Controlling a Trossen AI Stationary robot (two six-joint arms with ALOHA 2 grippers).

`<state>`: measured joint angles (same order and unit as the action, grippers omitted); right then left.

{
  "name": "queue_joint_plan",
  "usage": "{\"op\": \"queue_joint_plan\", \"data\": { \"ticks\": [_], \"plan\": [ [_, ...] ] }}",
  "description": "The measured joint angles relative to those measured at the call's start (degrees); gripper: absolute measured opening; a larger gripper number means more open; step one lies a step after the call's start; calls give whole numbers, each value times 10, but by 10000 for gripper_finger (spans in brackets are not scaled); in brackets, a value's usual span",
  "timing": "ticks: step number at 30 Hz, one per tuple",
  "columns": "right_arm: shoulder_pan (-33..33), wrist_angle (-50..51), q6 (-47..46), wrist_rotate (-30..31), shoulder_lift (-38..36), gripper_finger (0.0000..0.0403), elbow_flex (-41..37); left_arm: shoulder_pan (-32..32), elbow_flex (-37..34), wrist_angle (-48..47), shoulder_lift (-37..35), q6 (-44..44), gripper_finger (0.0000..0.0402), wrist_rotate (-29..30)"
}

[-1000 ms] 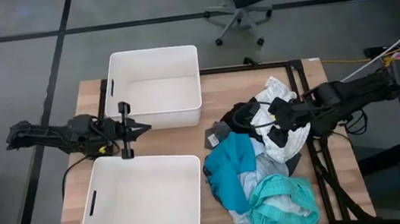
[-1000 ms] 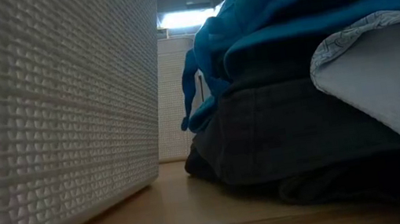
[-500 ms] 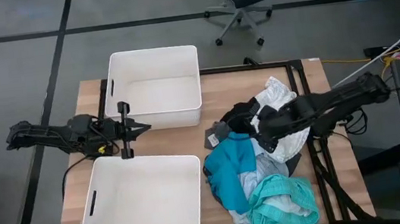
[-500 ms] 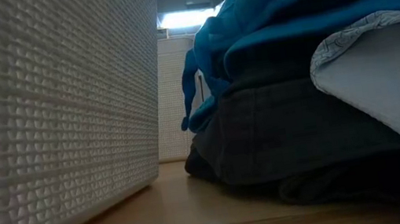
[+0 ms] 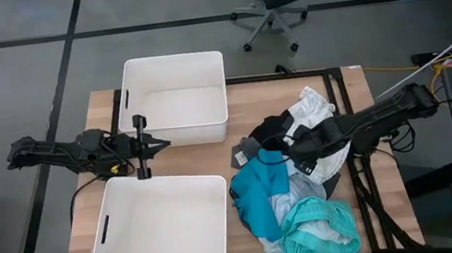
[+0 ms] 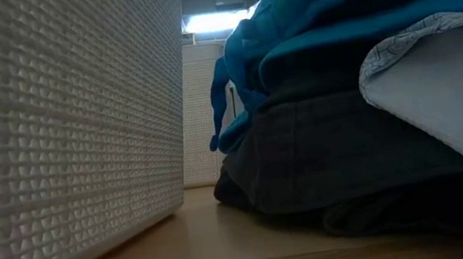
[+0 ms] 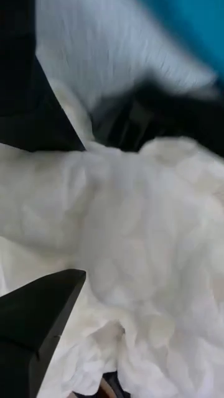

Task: Sort clothes
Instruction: Put the white dress into the top laundry organizer

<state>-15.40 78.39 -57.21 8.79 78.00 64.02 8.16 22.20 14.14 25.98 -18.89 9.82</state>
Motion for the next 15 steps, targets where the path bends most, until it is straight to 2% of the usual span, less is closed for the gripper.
{"op": "queue_joint_plan", "data": {
  "ticks": [5,8,11,15],
  "plan": [
    [0,-43,35,12,0,302,-62,0,0,6,0,-4,5,0],
    [1,-59,44,33,0,287,-94,0,0,13,0,-13,5,0],
    [0,-74,52,37,0,247,-118,0,0,16,0,-13,5,0],
    [0,-98,63,39,0,164,-134,0,0,16,0,-13,5,0]
  ]
}}
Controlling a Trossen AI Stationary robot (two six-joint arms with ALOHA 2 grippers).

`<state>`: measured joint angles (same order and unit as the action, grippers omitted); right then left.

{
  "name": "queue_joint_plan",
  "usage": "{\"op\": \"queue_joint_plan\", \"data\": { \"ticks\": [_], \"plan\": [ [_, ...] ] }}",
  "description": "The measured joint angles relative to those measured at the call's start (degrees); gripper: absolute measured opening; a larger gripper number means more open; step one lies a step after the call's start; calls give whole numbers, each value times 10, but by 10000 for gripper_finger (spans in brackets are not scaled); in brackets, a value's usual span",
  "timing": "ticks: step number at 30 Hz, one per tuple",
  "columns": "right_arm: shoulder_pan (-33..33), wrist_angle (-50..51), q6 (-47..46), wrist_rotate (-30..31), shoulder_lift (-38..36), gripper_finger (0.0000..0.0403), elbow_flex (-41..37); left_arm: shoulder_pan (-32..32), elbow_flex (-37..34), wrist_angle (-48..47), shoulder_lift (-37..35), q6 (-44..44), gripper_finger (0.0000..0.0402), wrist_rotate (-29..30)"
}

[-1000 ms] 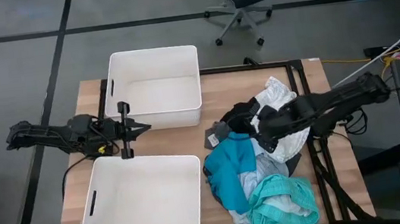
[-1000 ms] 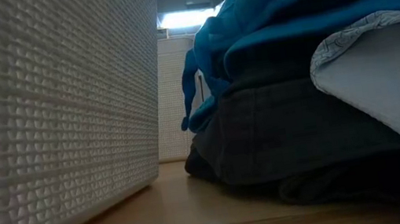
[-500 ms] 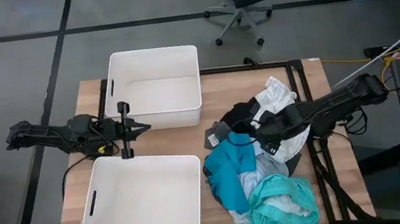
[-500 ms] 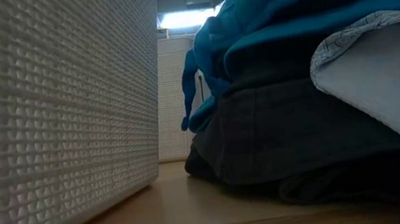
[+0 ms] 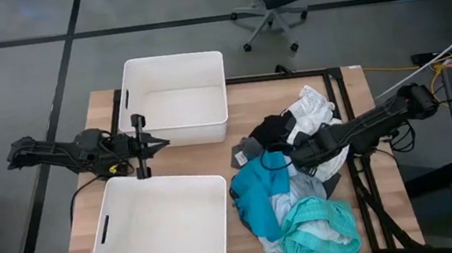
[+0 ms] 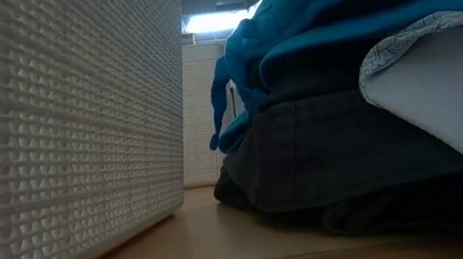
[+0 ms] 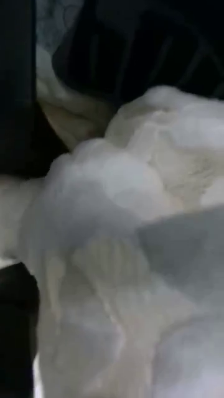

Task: Sort clothes
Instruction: Put the white dress into the top laundry organizer

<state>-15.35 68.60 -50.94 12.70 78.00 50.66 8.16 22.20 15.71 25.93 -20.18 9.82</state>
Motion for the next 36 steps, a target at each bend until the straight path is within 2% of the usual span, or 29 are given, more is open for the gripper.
{"op": "queue_joint_plan", "data": {
  "ticks": [5,7,13,18,22,26,36],
  "plan": [
    [0,-6,13,20,0,48,0,0,0,0,0,0,5,0],
    [0,-3,24,24,0,22,0,0,0,0,0,0,5,0],
    [0,76,17,46,0,45,42,0,0,0,0,0,5,0],
    [0,157,16,82,0,24,125,0,0,0,0,0,5,0],
    [0,210,17,120,0,24,201,0,0,0,0,0,5,0],
    [0,215,47,163,0,30,280,0,0,0,1,2,5,0],
    [0,208,159,319,0,26,456,0,0,0,1,2,5,0]
  ]
}}
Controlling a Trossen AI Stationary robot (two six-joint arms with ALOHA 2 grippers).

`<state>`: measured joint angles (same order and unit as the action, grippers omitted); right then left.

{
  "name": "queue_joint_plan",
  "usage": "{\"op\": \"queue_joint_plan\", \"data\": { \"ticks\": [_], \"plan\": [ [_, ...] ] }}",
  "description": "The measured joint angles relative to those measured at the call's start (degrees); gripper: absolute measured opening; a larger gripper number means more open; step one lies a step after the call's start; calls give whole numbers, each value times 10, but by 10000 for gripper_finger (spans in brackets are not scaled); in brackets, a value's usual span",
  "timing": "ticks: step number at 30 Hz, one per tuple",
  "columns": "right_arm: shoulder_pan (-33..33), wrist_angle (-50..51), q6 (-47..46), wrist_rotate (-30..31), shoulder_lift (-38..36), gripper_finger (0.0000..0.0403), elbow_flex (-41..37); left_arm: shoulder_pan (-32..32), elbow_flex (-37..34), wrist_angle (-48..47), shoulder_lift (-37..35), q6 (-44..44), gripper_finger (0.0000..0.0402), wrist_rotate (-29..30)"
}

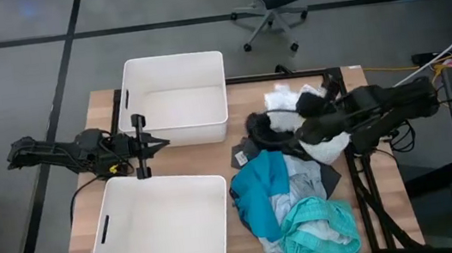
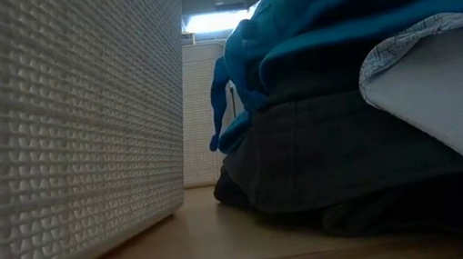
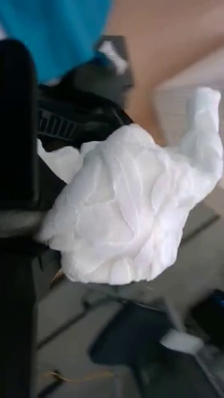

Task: Sort clothes
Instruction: Put the white dress into the top laundry organizer

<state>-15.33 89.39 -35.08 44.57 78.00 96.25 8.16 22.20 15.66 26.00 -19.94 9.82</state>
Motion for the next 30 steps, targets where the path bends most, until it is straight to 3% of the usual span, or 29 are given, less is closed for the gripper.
{"op": "queue_joint_plan", "data": {
  "ticks": [9,15,24,30],
  "plan": [
    [0,-210,233,94,0,34,47,0,0,0,0,0,5,0],
    [15,-421,424,96,0,35,47,0,0,0,0,0,5,0],
    [117,-641,595,-45,12,36,47,0,0,0,0,0,5,0],
    [188,-814,671,-188,42,36,47,0,0,0,0,-5,5,0]
  ]
}}
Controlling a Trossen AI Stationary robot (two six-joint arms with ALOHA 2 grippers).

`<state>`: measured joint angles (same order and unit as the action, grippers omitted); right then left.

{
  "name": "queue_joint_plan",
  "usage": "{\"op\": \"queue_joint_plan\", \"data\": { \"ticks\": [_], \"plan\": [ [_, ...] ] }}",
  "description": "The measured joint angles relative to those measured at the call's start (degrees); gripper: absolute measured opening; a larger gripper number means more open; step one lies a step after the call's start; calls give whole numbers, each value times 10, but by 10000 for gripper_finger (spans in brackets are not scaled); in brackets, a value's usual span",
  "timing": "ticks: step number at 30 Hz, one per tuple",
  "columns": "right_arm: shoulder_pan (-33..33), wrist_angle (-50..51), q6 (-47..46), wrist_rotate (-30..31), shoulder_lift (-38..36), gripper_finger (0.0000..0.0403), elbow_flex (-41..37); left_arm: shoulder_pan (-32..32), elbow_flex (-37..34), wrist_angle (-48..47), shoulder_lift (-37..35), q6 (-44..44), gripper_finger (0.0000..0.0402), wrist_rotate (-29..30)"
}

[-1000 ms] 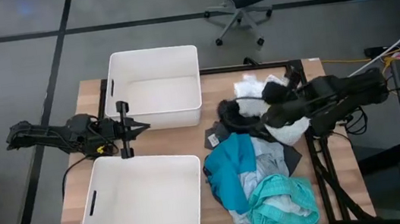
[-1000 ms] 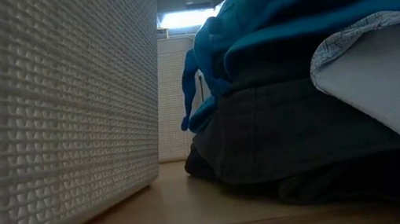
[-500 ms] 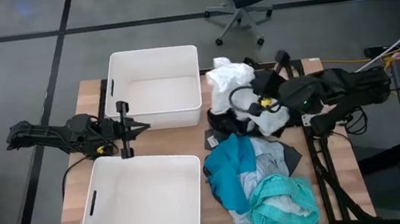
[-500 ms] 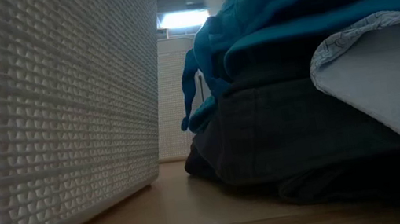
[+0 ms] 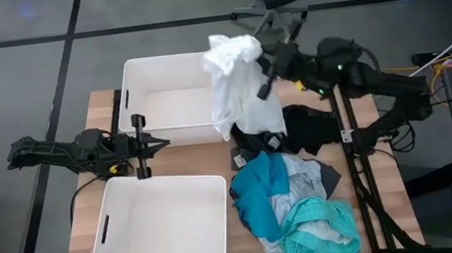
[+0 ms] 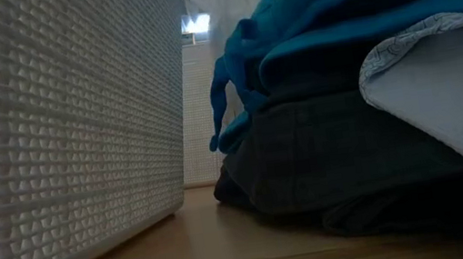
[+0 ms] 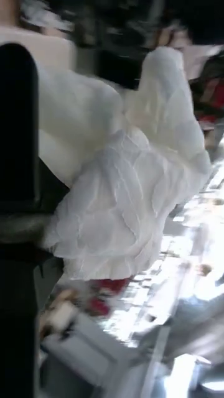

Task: Sort clothes
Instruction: Put the white dress into the top laundry organizer

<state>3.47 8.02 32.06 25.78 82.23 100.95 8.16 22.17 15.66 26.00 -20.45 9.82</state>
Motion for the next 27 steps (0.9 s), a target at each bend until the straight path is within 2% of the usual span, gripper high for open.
{"op": "queue_joint_plan", "data": {
  "ticks": [4,9,17,21,27],
  "plan": [
    [44,-123,41,-89,33,37,0,0,0,0,0,0,5,0],
    [92,-255,49,-179,86,37,0,0,0,0,0,-8,5,0],
    [147,-446,38,-249,180,37,0,0,0,0,0,-10,5,0],
    [160,-460,8,-261,218,37,1,0,0,0,0,-13,5,0],
    [165,-389,-6,-263,276,37,0,0,0,0,0,-27,5,0]
  ]
}}
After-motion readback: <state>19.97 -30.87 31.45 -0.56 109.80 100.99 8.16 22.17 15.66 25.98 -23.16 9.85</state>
